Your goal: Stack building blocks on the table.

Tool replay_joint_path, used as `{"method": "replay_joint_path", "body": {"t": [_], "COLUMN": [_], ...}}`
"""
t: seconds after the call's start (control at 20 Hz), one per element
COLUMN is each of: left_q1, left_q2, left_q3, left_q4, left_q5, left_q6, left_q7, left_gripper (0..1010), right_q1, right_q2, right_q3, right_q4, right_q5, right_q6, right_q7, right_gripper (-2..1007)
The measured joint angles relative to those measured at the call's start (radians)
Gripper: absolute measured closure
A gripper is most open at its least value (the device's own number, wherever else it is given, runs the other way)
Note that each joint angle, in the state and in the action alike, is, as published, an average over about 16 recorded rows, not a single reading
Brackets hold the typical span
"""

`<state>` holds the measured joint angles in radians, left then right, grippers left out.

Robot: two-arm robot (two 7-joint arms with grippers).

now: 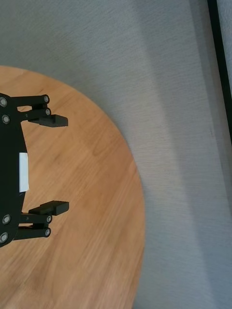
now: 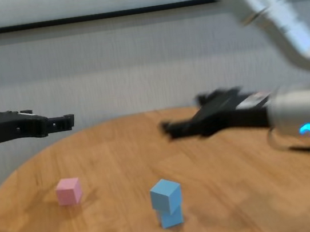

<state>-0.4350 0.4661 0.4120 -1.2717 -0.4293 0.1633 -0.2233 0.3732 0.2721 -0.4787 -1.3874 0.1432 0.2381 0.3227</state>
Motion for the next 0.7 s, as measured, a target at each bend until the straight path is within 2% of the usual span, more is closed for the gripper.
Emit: {"method": "replay_joint_path", "body": {"t": [0.15, 0.3, 0.5, 0.7], "left_q1": [0.0, 0.0, 0.002, 0.014], "left_q2": [0.0, 0.0, 0.0, -0.003], "left_q3": [0.0, 0.0, -0.001, -0.005], "left_q4": [0.0, 0.0, -0.005, -0.026], "left_q5": [0.0, 0.0, -0.002, -0.006], "left_q6": [0.0, 0.0, 0.01, 0.034], "left_q7": [0.0, 0.0, 0.0, 0.008], "left_gripper": [7, 7, 7, 7], "right_q1": [-0.006, -0.01, -0.011, -0.01], "right_q2": [0.009, 0.016, 0.018, 0.017], "right_q3": [0.021, 0.039, 0.051, 0.052], "right_q4": [0.002, 0.008, 0.019, 0.026], "right_q5": [-0.036, -0.068, -0.104, -0.123], "right_q6": [-0.058, -0.1, -0.128, -0.137], "right_q7": [-0.049, -0.09, -0.134, -0.149], "right_gripper": [1, 1, 1, 0]}}
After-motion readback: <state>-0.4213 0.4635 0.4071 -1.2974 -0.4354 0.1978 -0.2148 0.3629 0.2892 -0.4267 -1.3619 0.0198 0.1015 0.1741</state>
